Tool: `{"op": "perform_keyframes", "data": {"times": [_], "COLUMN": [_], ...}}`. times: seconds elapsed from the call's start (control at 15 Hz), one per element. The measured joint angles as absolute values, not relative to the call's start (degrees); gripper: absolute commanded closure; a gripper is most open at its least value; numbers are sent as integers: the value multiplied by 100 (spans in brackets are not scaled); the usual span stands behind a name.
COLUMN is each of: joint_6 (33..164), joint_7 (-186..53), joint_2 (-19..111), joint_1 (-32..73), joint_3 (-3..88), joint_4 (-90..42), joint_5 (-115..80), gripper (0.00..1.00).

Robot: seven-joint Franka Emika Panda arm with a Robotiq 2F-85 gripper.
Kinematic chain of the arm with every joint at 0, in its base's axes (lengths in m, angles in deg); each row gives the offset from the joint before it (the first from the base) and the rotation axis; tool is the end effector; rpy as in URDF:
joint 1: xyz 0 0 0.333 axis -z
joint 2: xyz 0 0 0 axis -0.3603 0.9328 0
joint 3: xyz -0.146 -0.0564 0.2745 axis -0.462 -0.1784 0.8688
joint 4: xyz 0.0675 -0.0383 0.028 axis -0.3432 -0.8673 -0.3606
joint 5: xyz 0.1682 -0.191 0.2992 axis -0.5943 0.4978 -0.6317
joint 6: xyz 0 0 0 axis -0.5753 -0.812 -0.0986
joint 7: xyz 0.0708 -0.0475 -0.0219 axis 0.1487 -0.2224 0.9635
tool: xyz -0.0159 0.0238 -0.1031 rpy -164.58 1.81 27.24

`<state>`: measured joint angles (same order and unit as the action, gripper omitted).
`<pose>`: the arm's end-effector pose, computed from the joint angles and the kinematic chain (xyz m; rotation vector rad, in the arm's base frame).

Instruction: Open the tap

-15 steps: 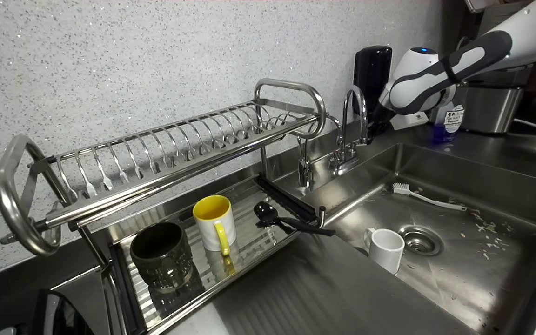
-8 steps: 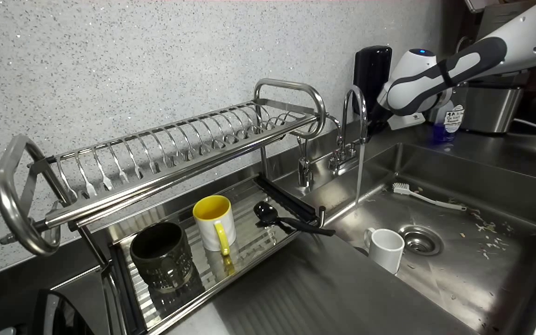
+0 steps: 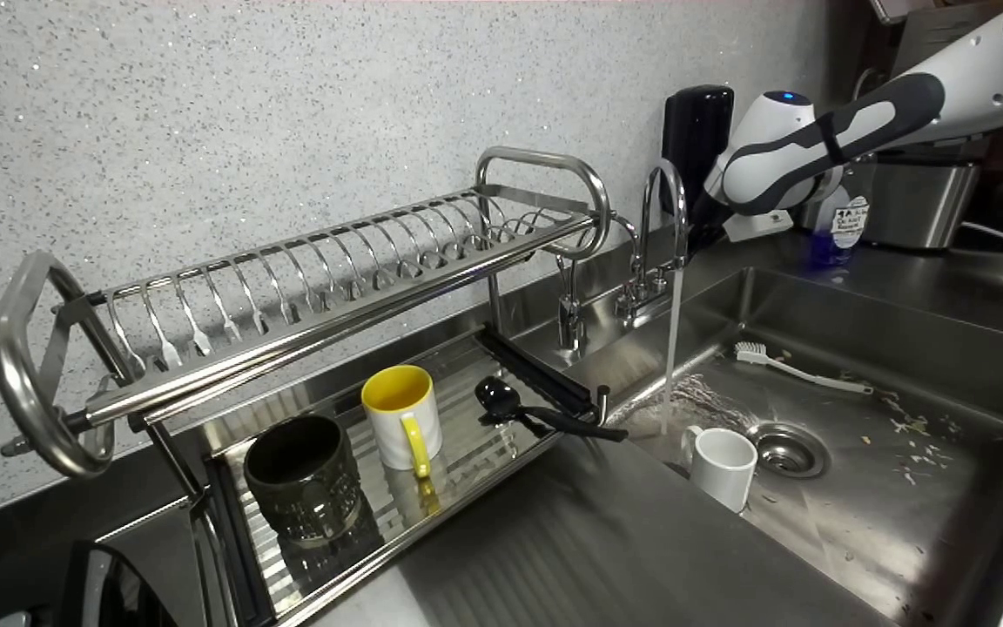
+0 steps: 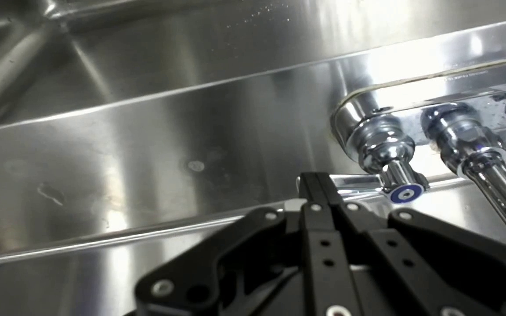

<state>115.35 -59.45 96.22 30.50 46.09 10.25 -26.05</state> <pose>0.7989 -0.1399 0.1739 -3.0330 0.3100 -0.7223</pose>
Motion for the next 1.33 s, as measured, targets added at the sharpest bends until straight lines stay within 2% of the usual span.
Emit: {"op": "perform_keyframes", "data": {"times": [0.4,0.8,1.33], "joint_6": [11467,10553,9964], "joint_7": [-5888,-4941,-4676], "joint_2": [9051,7738,6146], "joint_1": [3263,3790,3872], "joint_3": [4655,5191,5019], "joint_4": [425,-973,-2723], "joint_5": [-2608,-2742,-2790], "gripper": [100,100,100]}}
